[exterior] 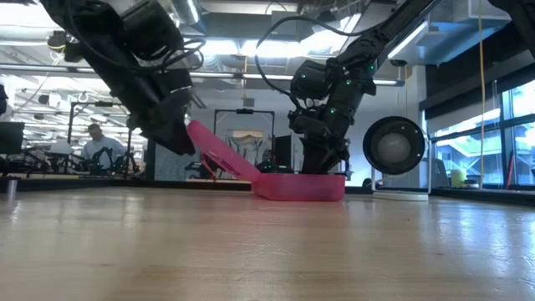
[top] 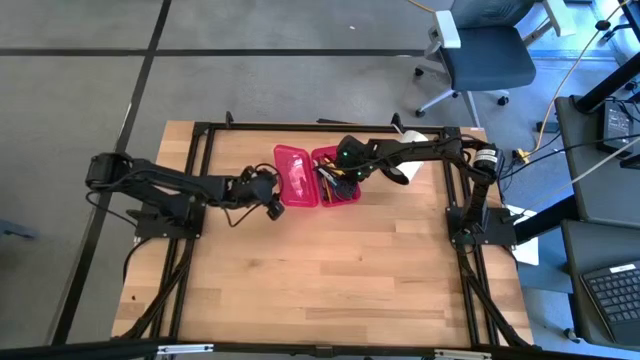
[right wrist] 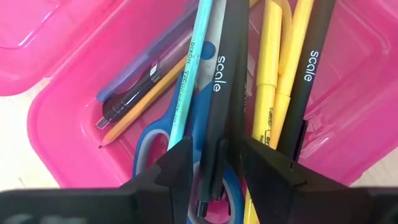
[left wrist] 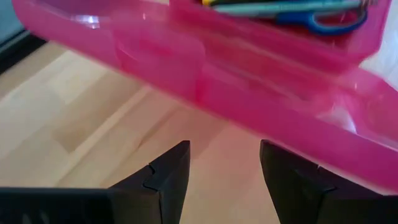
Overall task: Pick & place school supplies into a supply box
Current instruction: Close the red supply box
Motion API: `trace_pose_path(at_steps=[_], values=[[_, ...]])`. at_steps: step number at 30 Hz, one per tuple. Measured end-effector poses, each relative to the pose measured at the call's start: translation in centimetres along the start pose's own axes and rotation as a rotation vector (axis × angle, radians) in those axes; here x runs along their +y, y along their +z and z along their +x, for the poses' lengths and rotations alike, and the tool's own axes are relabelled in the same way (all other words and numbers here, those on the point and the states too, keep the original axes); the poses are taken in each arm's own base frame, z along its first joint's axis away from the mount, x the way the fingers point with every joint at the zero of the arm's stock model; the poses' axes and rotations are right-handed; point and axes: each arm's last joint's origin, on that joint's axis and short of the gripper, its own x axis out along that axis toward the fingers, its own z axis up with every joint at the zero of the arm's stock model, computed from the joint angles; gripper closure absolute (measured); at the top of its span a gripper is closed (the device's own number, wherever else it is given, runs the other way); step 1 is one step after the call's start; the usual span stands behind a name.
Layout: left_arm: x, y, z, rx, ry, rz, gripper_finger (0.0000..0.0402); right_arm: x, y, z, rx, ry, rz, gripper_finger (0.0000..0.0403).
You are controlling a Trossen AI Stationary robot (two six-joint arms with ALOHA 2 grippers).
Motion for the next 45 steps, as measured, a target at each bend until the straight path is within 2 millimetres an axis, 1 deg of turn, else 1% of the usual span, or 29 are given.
trace_pose_path(at_steps=[7, 13, 18, 22, 27, 29, 31, 34, 37, 41, 45], values=[[0.3, 1.3, 0.1, -0.09, -0.018, -0.033, 0.0216, 0.1, 0.1, 0.0, -0.007, 0.002, -0.004, 0.0265], [0.1, 2.9, 0.0, -0.216, -0.099, -0.02, 0.0213, 0.2, 0.5, 0.0, -0.051, 0.01, -0.013, 0.0265], [0.6, 3.8, 0.2, -0.273, -0.132, -0.032, 0.0213, 0.2, 0.8, 0.0, -0.079, 0.016, -0.019, 0.0265], [1.6, 4.2, 0.9, -0.258, -0.125, -0.056, 0.0213, 0.3, 0.9, -0.1, -0.098, 0.02, -0.023, 0.0265], [2.7, 4.2, 2.5, -0.223, -0.142, -0.079, 0.0213, 1.0, 1.7, -0.4, -0.142, 0.024, -0.072, 0.0265], [2.8, 4.4, 3.2, -0.228, -0.173, -0.079, 0.0215, 1.7, 2.4, -1.4, -0.177, -0.01, -0.107, 0.0265], [2.6, 4.5, 3.8, -0.25, -0.221, -0.067, 0.0215, 2.4, 2.8, -2.8, -0.203, -0.093, -0.149, 0.0265], [2.4, 4.7, 4.4, -0.277, -0.274, -0.063, 0.0213, 3.3, 2.8, -5.3, -0.223, -0.215, -0.189, 0.0265], [2.2, 5.2, 4.7, -0.282, -0.274, -0.042, 0.0213, 4.1, 1.9, -8.2, -0.206, -0.243, -0.2, 0.0265], [1.8, 6.2, 5.3, -0.292, -0.269, -0.006, 0.0215, 4.6, -0.2, -11.3, -0.176, -0.246, -0.178, 0.0265], [1.5, 8.1, 5.8, -0.299, -0.252, 0.034, 0.0213, 4.9, -1.8, -14.0, -0.237, -0.222, -0.158, 0.0265]])
